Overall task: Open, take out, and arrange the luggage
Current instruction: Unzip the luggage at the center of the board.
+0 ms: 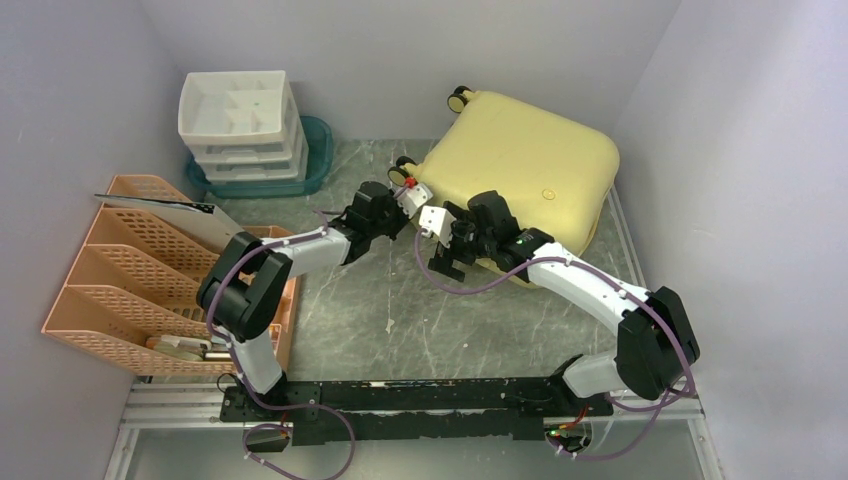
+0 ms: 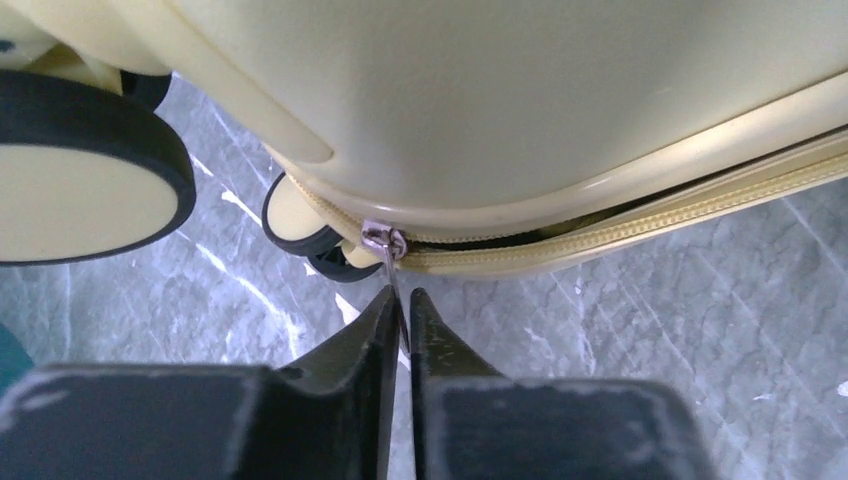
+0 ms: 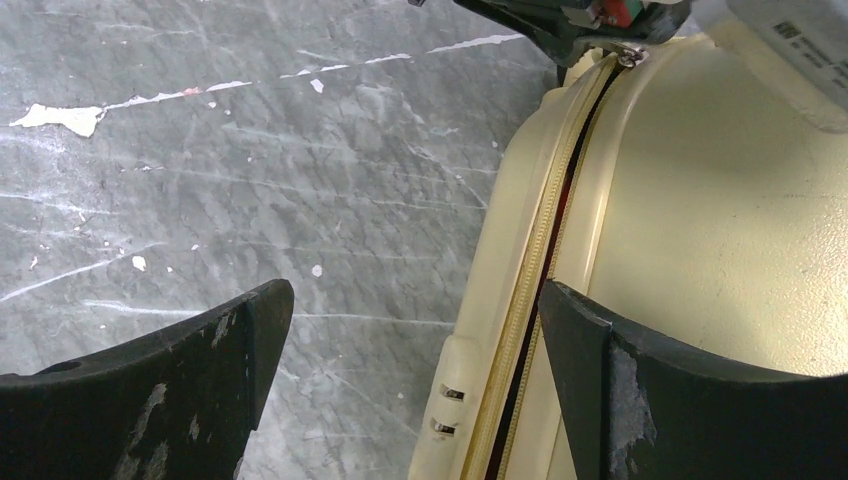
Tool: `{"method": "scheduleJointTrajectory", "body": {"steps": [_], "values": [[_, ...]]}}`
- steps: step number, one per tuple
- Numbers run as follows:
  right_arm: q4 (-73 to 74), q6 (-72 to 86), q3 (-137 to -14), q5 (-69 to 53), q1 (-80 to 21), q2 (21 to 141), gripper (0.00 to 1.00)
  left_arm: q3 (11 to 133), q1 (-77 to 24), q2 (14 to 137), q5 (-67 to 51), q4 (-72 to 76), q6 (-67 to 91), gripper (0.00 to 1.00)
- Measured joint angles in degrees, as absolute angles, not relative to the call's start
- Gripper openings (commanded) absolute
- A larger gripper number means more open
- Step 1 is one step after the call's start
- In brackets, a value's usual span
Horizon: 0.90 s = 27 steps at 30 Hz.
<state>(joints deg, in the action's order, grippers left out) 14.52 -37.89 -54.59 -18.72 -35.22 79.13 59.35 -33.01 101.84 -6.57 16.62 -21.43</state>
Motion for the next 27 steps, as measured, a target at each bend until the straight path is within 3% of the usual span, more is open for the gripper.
{"method": "scheduleJointTrajectory", "body": {"steps": [14,27], "values": [[16.6,-39.33,-54.57,-19.07,-35.05,79.13,1.0,59.02,-32.53,101.71,-8.34,17.45,-20.01,0.05],[22.79,-43.79,-55.61,-28.64,-31.4,79.81,1.0,58.0,-27.03,100.16,-22.5,16.43,-14.04,0.05]]}}
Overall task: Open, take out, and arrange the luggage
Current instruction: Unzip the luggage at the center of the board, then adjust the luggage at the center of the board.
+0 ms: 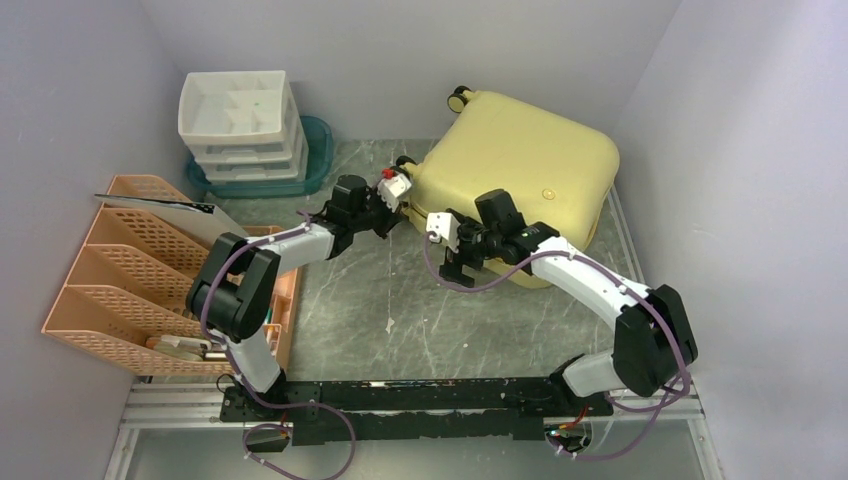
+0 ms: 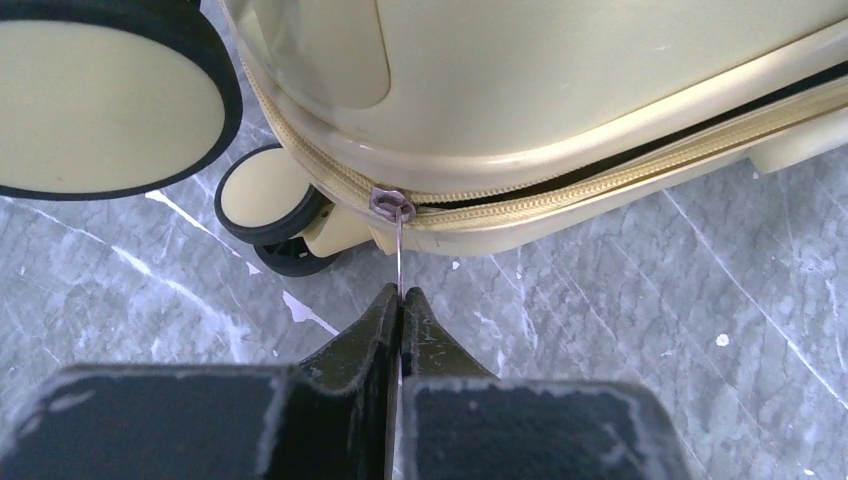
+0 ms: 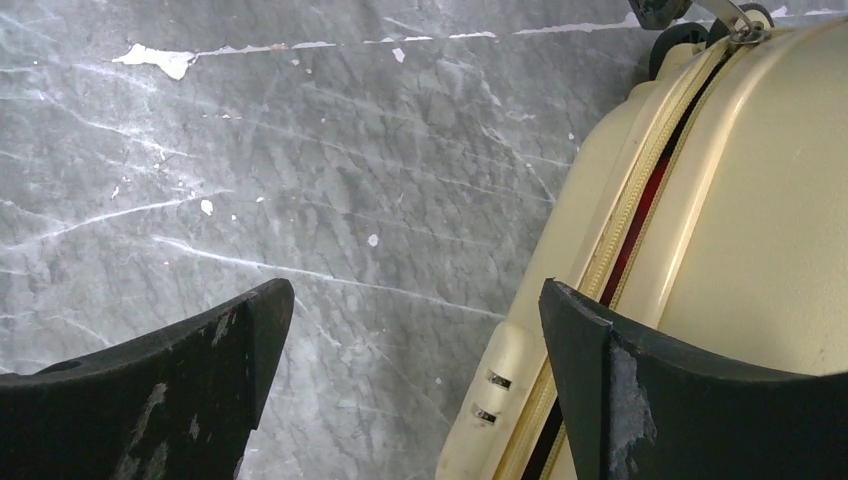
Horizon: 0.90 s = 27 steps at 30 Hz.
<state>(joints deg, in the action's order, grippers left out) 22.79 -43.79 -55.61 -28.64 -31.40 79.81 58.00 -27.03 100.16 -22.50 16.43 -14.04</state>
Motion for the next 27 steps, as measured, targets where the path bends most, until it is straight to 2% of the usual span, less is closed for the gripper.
{"method": "scheduleJointTrajectory", "body": {"steps": [7,15,18,20,24,25,27], "values": [[19.18,-42.68,-55.2,-27.4,-32.36,81.06,1.0,56.88,-25.91,99.98,-25.39,18.55,-12.58,0.05],[11.77,-42.41,-54.3,-15.77,-37.47,84.95,0.99,56.31,-25.63,99.98,-26.46,19.64,-11.88,0.05],[10.33,-42.41,-54.26,-12.62,-38.65,86.54,0.95,56.21,-25.52,99.98,-26.89,19.9,-11.49,0.05],[9.76,-42.46,-54.26,-10.85,-39.29,87.68,0.85,56.21,-25.43,99.98,-27.18,19.94,-11.29,0.05],[10.5,-42.87,-55.77,-8.75,-39.83,90.52,0.53,55.83,-25.32,99.98,-27.4,20.38,-11.25,0.05],[10.87,-42.83,-56.51,-8.43,-39.83,91.35,0.41,55.79,-25.3,99.98,-27.44,20.43,-11.22,0.05],[12.38,-42.33,-58.72,-7.9,-39.7,93.49,0.11,55.61,-25.21,99.98,-27.66,20.64,-11.2,0.05]]}}
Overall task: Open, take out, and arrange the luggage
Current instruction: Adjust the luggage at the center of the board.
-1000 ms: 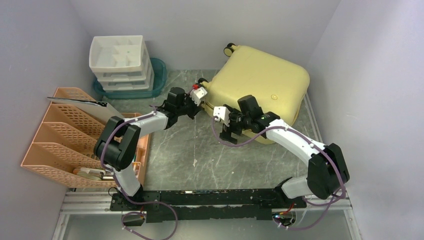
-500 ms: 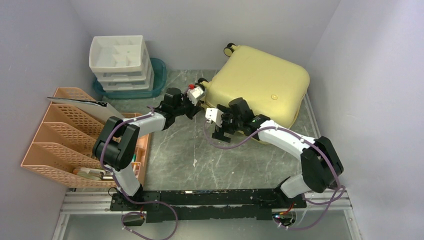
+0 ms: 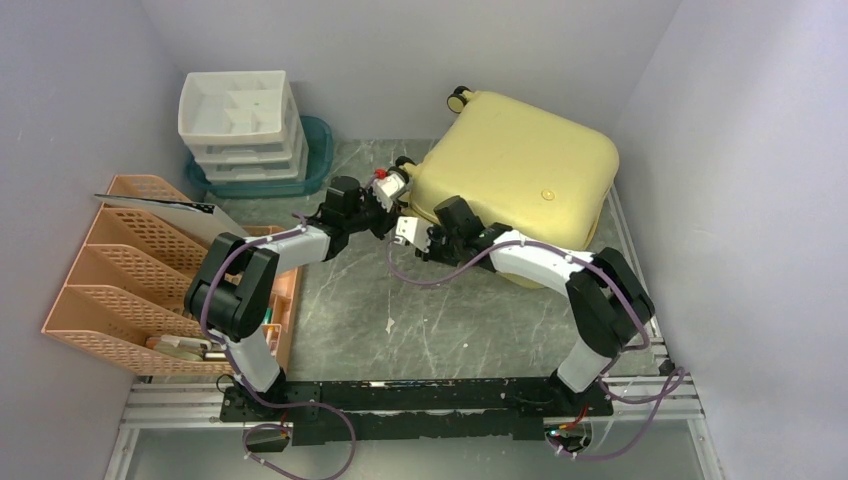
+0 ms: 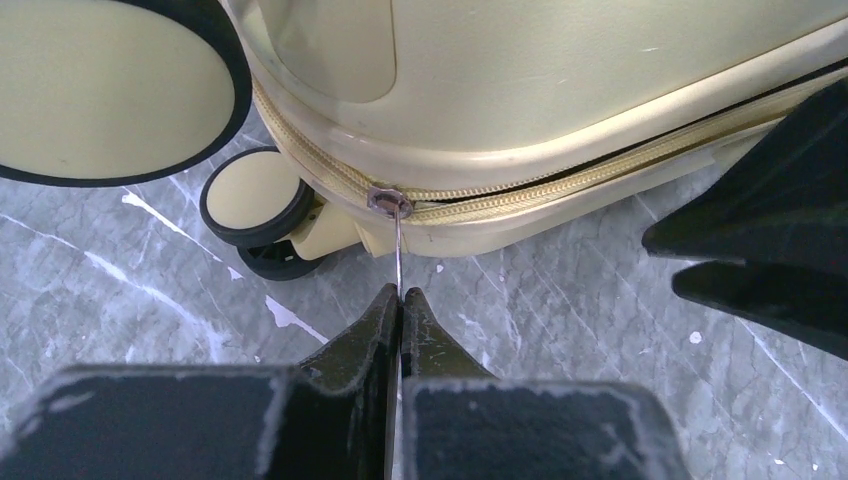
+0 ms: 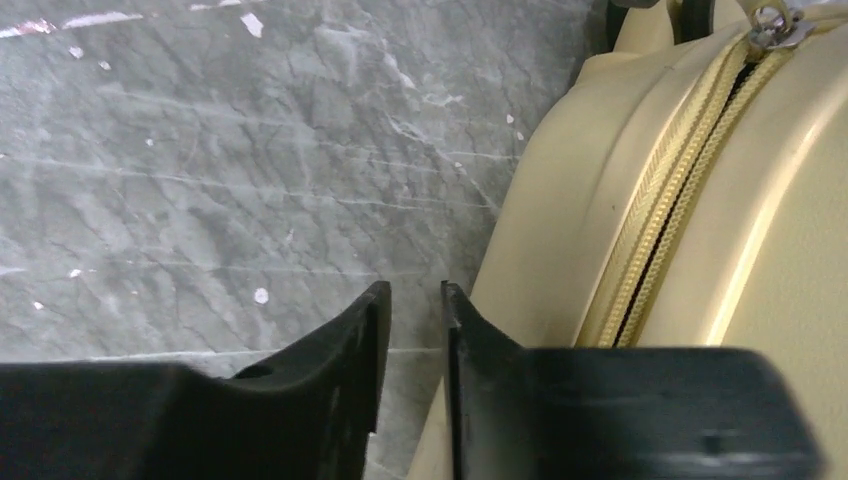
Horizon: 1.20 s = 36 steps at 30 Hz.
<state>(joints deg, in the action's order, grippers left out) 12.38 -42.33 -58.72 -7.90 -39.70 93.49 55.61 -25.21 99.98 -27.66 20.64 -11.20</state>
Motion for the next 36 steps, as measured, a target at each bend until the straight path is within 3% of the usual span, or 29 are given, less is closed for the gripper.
{"method": "scheduleJointTrajectory", "body": {"steps": [1,2,9,23,28,31,33,36], "values": [[13.41,-41.54,-59.96,-7.86,-39.55,94.56,0.01,55.55,-25.12,99.98,-27.86,20.73,-11.11,0.05],[14.02,-41.76,-60.55,-7.77,-39.46,95.02,0.0,55.51,-25.04,99.98,-28.05,20.8,-11.03,0.05],[18.79,-40.99,-60.95,-8.64,-37.89,94.06,0.0,54.15,-22.04,99.98,-33.61,23.27,-8.95,0.05],[27.07,-45.63,-52.6,-18.65,-30.5,77.56,0.01,53.95,-19.79,103.96,-39.83,28.29,-3.22,0.05],[27.03,-45.47,-52.8,-19.31,-30.5,77.84,0.48,54.68,-19.51,105.3,-41.32,28.58,-1.83,0.05],[27.0,-44.99,-54.98,-20.82,-30.89,79.07,0.7,54.68,-19.38,105.38,-42.11,28.82,-1.65,0.05],[27.16,-44.34,-56.9,-22.74,-31.83,80.01,0.81,54.68,-19.29,105.38,-42.37,28.97,-1.65,0.05],[25.36,-44.47,-58.72,-23.38,-33.93,80.93,0.87,54.68,-19.22,105.38,-42.5,28.99,-1.63,0.05]]}}
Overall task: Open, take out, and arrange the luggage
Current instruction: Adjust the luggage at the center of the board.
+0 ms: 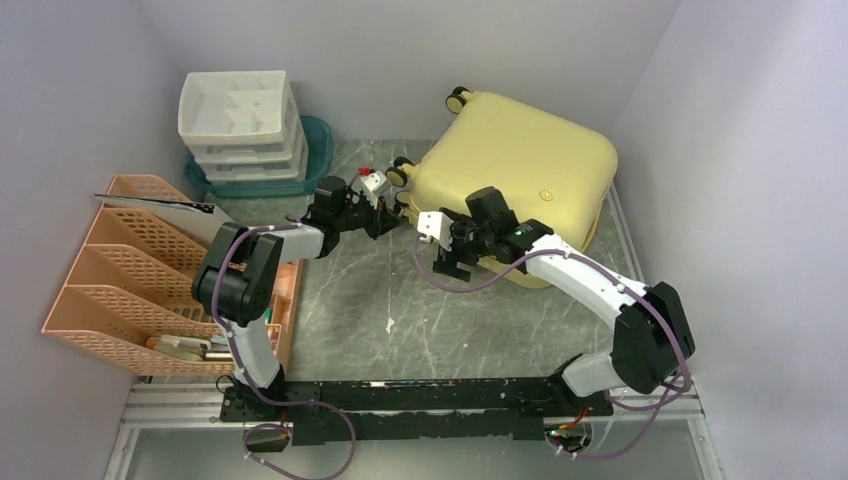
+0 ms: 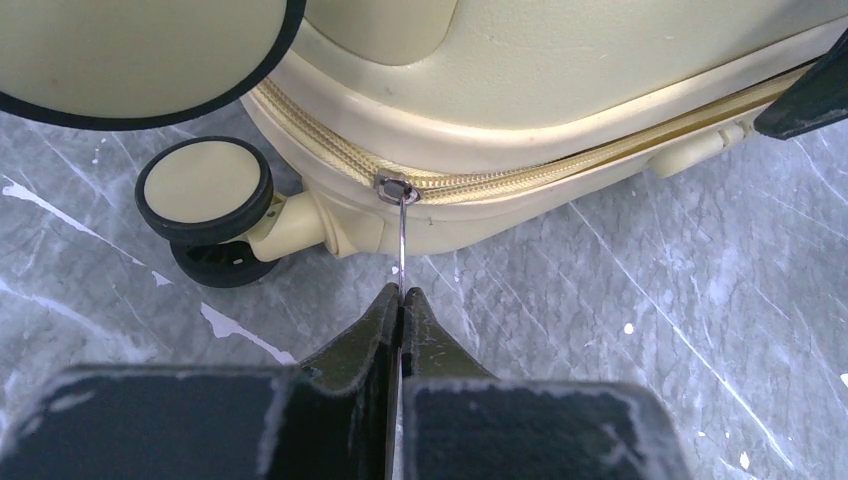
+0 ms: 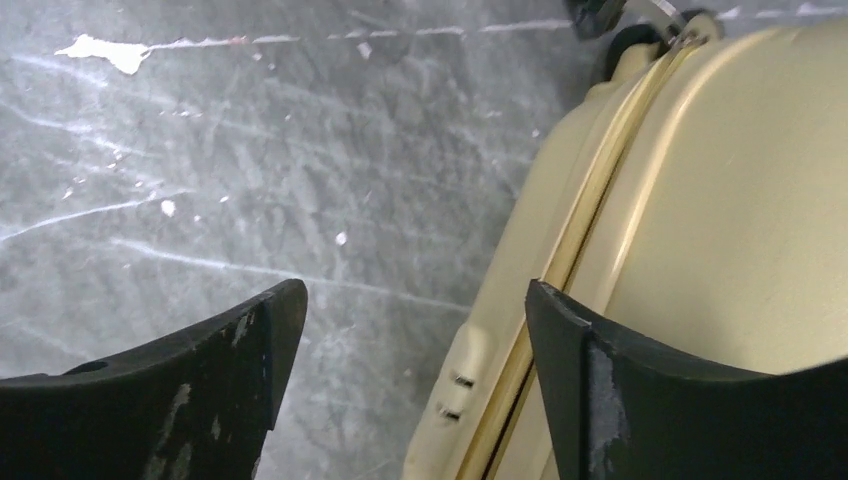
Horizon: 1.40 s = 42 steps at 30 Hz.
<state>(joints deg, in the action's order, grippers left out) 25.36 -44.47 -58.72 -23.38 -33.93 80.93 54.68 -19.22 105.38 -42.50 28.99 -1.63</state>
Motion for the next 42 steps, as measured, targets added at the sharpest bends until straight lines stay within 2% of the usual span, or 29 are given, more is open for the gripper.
{"method": "scheduleJointTrajectory", "body": {"steps": [9,17,42], "values": [[13.87,-44.69,-58.76,-10.2,-40.56,87.24,0.89,54.52,-19.2,105.38,-42.7,29.39,-1.21,0.05],[10.35,-41.74,-59.07,-0.45,-43.97,93.91,0.88,54.33,-19.2,105.38,-42.68,29.74,-1.21,0.05],[15.53,-33.98,-67.24,8.21,-46.98,94.26,0.89,54.33,-19.16,105.38,-42.68,29.76,-1.21,0.05]]}}
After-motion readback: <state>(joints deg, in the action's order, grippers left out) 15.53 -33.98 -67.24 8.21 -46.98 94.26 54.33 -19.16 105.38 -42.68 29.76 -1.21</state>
